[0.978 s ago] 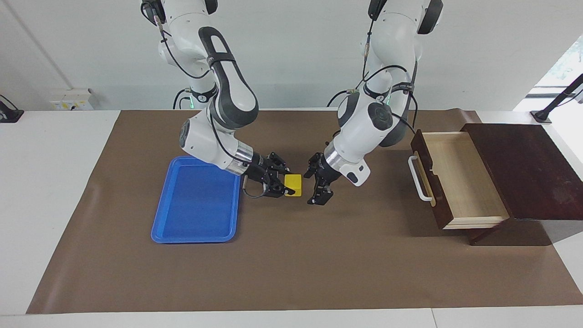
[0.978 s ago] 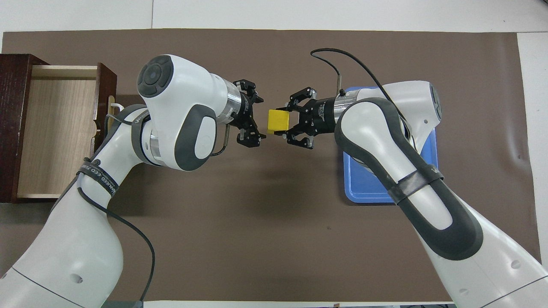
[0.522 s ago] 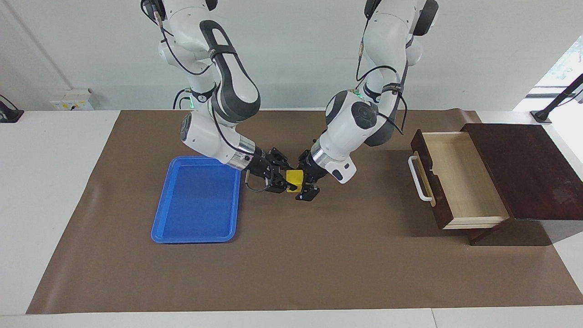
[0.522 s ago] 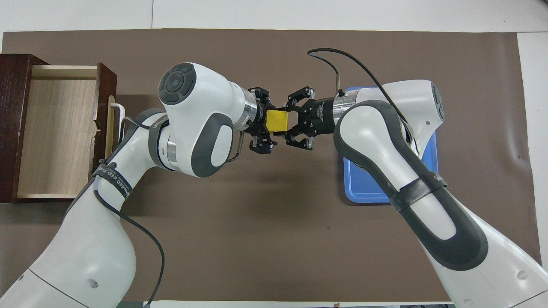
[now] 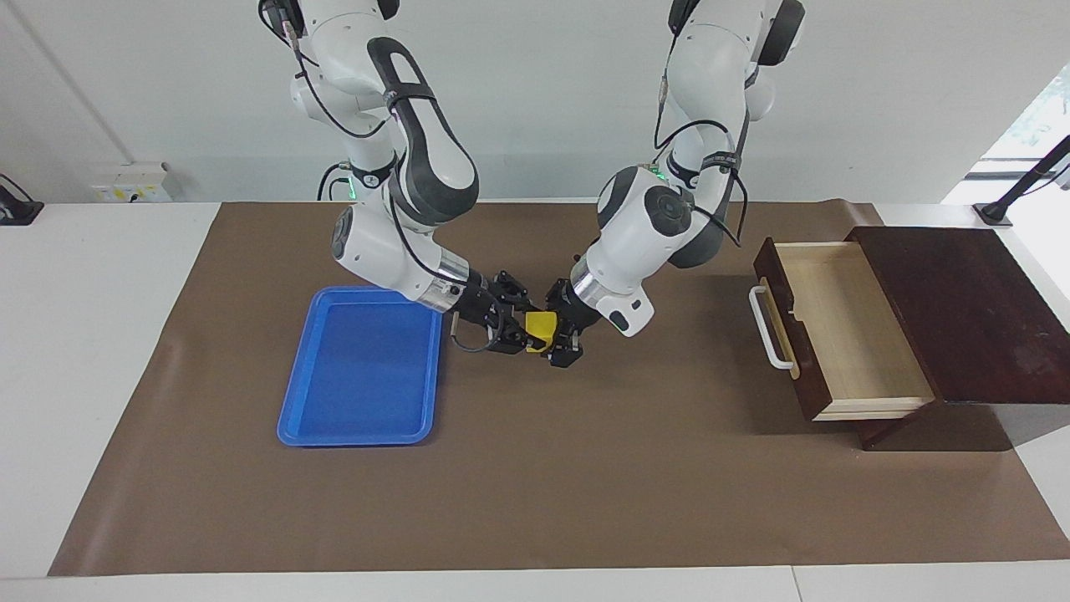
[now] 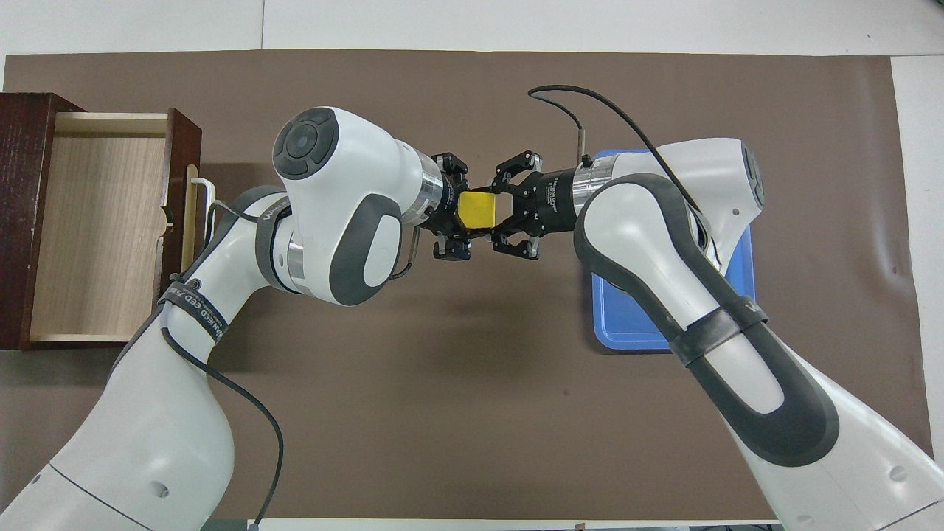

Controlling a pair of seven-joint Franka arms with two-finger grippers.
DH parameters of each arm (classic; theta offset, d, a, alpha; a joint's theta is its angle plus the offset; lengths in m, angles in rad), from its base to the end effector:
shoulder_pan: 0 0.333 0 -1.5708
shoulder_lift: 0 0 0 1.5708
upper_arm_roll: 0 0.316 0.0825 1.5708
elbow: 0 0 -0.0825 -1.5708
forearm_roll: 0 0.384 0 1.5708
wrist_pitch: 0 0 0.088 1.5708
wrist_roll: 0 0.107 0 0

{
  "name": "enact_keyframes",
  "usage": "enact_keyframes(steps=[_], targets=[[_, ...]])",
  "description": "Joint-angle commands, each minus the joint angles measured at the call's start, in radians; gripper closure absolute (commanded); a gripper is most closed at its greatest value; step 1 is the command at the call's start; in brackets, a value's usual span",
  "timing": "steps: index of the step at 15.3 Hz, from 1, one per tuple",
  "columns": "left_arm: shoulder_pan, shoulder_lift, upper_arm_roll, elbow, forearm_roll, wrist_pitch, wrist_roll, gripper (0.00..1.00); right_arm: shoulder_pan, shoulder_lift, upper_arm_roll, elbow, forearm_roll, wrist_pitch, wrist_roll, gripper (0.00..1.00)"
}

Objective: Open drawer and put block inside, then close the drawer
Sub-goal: 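Close the left gripper on the cube held by the right gripper, then open the right gripper and pull it back while the left gripper holds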

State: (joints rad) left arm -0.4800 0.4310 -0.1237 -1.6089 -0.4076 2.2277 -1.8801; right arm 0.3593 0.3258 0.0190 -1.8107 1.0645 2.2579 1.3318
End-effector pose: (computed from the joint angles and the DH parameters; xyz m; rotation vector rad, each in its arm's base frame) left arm 0.5710 -0.3949 0.4018 2.0394 1.9261 -0.4477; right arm 0.6008 0.2630 0.3861 -1.6535 1.7400 0.7350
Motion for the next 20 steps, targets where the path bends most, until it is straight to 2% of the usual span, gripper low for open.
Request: enact_keyframes(steps=[1,5,6,7,8,9,12,16,18,20], targets=[[-0.009,0.002,0.010,0.014,0.012,-0.017,-0.001,1.00,-0.002,-0.022,0.001,-0.009,-0.018,-0.008,0.029,1.00],[-0.009,0.002,0.010,0.014,0.012,-0.011,-0.001,1.00,-0.003,-0.025,0.002,-0.007,-0.018,-0.008,0.038,0.98],[-0.009,0.002,0.010,0.014,0.012,-0.011,-0.001,1.00,-0.003,-0.028,0.001,-0.007,-0.018,-0.006,0.049,0.35],[-0.009,0.002,0.010,0.014,0.012,-0.014,-0.001,1.00,0.004,-0.028,-0.002,-0.009,-0.020,-0.002,0.053,0.11],[-0.009,0.000,0.010,0.012,0.012,-0.014,-0.001,1.00,0.004,-0.028,-0.002,-0.007,-0.031,-0.001,0.056,0.03],[-0.009,0.002,0.010,0.014,0.012,-0.013,-0.001,1.00,0.004,-0.030,-0.002,-0.007,-0.047,-0.001,0.061,0.00],[0.004,-0.015,0.015,0.012,0.013,-0.036,0.013,1.00,0.001,-0.030,-0.002,-0.004,-0.052,-0.006,0.067,0.00],[0.098,-0.098,0.019,0.021,0.079,-0.167,0.026,1.00,-0.028,-0.039,-0.008,-0.001,-0.073,-0.032,0.066,0.00],[0.171,-0.136,0.021,0.030,0.079,-0.273,0.094,1.00,-0.100,-0.054,-0.011,0.020,-0.170,-0.104,0.061,0.00],[0.237,-0.146,0.022,0.090,0.081,-0.394,0.153,1.00,-0.167,-0.057,-0.011,0.079,-0.271,-0.211,0.053,0.00]])
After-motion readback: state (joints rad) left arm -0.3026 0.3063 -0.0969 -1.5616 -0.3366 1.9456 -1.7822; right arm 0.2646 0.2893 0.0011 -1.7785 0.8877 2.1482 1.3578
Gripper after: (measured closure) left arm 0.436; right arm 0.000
